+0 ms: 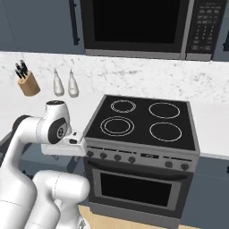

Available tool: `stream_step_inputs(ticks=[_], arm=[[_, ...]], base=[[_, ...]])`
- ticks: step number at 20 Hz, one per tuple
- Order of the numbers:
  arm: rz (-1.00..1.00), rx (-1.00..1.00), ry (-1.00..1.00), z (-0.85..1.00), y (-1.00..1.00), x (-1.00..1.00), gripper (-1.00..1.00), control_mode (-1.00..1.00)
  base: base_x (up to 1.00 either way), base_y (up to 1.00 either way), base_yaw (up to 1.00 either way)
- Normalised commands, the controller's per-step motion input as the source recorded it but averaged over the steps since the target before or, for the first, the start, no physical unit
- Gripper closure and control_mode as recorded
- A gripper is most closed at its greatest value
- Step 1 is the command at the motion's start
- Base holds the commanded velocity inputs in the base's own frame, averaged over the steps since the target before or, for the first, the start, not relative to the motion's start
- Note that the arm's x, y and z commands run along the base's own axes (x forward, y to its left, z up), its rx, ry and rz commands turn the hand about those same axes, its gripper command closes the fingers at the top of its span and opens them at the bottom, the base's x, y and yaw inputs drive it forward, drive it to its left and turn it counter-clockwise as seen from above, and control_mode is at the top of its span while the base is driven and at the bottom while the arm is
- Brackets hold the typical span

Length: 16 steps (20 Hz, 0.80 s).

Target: Pick up the knife from the drawer and place it on the cutting board. Then place the meat from the plate to the cutting board.

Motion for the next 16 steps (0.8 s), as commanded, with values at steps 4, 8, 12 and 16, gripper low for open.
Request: stream_step_inputs(ticks=[4,8,12,16], arm=[[0.00,0.00,0.00,0.00,0.00,0.00,-1.00,1.00],[0.00,0.00,0.00,0.00,0.00,0.00,-1.00,1.00],[0.00,0.00,0.00,0.00,0.00,0.00,-1.00,1.00],[0.00,0.00,0.00,0.00,0.00,0.00,-1.00,1.00]], base=[[-0.19,-0.16,0.12],[0.00,-0.40,0.21],[0.00,-0.40,0.24],[0.00,-0.09,0.28]])
